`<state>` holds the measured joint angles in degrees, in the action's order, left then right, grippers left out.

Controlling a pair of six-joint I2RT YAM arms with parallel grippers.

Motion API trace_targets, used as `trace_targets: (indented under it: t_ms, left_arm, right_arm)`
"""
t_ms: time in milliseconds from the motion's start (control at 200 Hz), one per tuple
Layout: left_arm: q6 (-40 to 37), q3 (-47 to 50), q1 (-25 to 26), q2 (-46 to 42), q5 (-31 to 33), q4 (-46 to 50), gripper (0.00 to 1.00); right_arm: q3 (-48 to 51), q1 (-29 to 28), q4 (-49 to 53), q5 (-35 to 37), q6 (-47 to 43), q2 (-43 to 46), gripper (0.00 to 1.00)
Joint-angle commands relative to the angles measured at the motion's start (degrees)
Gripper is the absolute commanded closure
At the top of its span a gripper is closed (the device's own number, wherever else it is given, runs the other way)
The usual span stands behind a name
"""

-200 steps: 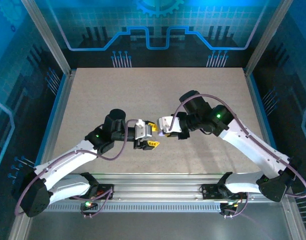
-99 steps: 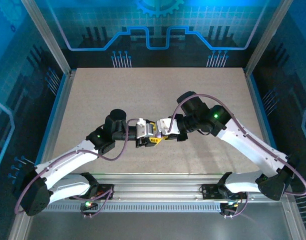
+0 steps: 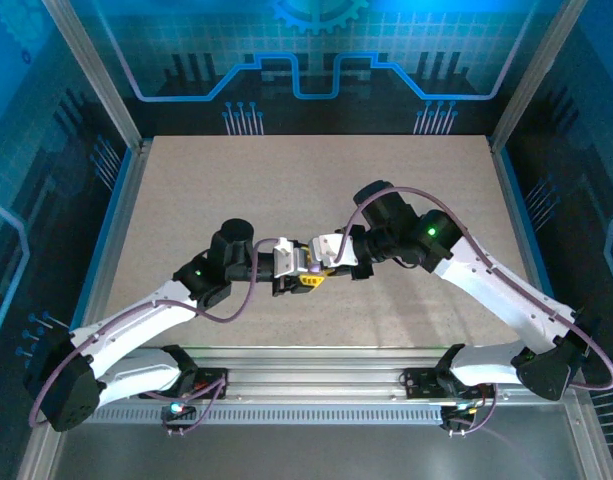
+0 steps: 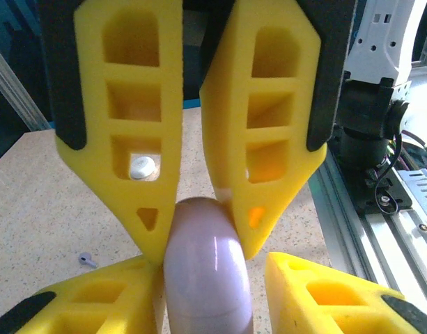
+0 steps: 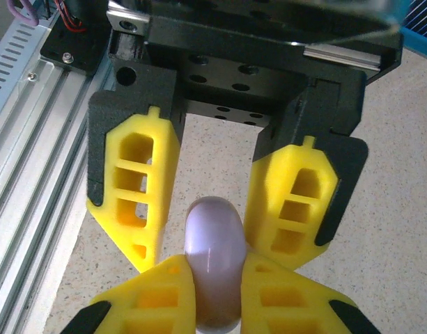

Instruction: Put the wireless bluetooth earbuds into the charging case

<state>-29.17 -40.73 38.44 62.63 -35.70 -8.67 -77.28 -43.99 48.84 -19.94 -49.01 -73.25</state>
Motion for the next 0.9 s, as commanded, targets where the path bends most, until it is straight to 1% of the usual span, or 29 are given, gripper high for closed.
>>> trace_targets:
  t_ms: [0,290,640,670,720,800,895]
  left_arm:
    - [-2.33,0.43,0.5,-0.33,0.52,1.53,0.61]
    - [-2.65,0.48,0.54,-0.67,1.55,2.6,0.64]
    - [-2.48,0.43,0.58,-1.22,1.36,2.65,0.81]
    - [-2.47,0.39,0.59,-1.25,1.42,2.69,0.82]
    - [-2.5,0.39,0.58,-1.3,1.35,2.68,0.83]
    - [-2.3,0.3,0.59,-1.2,1.16,2.69,0.84]
    - [-2.06,0.22,0.64,-1.24,1.02,2.6,0.84]
  right_arm:
    - [-0.77,-0.96,-0.24,-0.14,0.5,0.81,0.85]
    - [-1.02,-0.97,0.29,0.6,0.59,1.16,0.85]
    - [-0.93,-0.93,-0.27,1.79,1.15,1.08,0.85]
    - [-0.73,-0.93,-0.68,2.07,1.4,1.09,0.83]
    - [-0.14,-0.93,-1.97,2.91,2.26,1.37,0.74]
    - [1.0,-0.96,-4.01,3.62,3.28,2.0,0.65]
    - [1.82,-0.93,-5.36,4.54,4.0,2.42,0.61]
